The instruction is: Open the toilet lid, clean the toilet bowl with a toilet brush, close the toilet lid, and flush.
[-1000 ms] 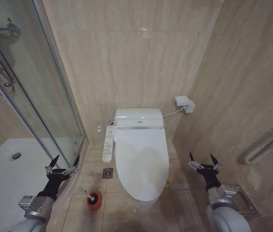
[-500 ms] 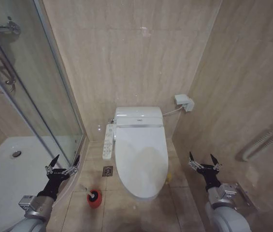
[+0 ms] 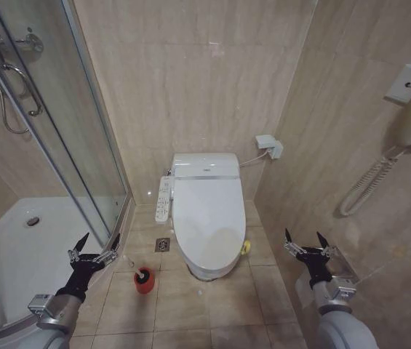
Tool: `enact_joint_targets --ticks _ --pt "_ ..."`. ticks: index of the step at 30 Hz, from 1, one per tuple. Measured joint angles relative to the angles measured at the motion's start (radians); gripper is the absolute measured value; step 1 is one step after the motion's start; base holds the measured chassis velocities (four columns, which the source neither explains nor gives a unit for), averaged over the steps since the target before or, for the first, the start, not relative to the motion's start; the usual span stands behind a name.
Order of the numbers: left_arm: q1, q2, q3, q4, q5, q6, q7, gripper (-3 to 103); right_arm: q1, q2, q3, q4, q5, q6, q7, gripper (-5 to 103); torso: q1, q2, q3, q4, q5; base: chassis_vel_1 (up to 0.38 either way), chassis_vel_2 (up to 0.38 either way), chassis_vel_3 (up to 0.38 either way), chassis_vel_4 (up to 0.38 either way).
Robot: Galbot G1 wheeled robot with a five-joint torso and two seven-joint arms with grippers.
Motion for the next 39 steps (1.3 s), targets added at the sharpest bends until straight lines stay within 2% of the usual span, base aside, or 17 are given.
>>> enact_joint_targets --ticks 7,22,39 --pt "0.0 0.0 0.0 0.0 0.0 0.0 0.0 100 0.0 0.0 0.0 0.0 0.0 0.0 0.0 100 0.0 0.0 0.0 0.0002 0.0 0.004 0.013 0.0 0.014" --pt "0.001 0.0 0.0 0.0 0.0 0.0 0.0 100 -0.001 0.0 0.0 0.0 0.0 0.0 0.0 100 -0.002 0.001 -0.001 -0.0001 0.0001 0.163 -0.164 -0.167 0.16" --pt "0.0 0.0 0.0 0.0 0.0 0.0 0.0 100 0.0 0.0 0.0 0.0 0.0 0.0 0.0 100 -0.001 0.0 0.0 -0.0001 0.0001 0.012 -0.009 -0.01 0.005"
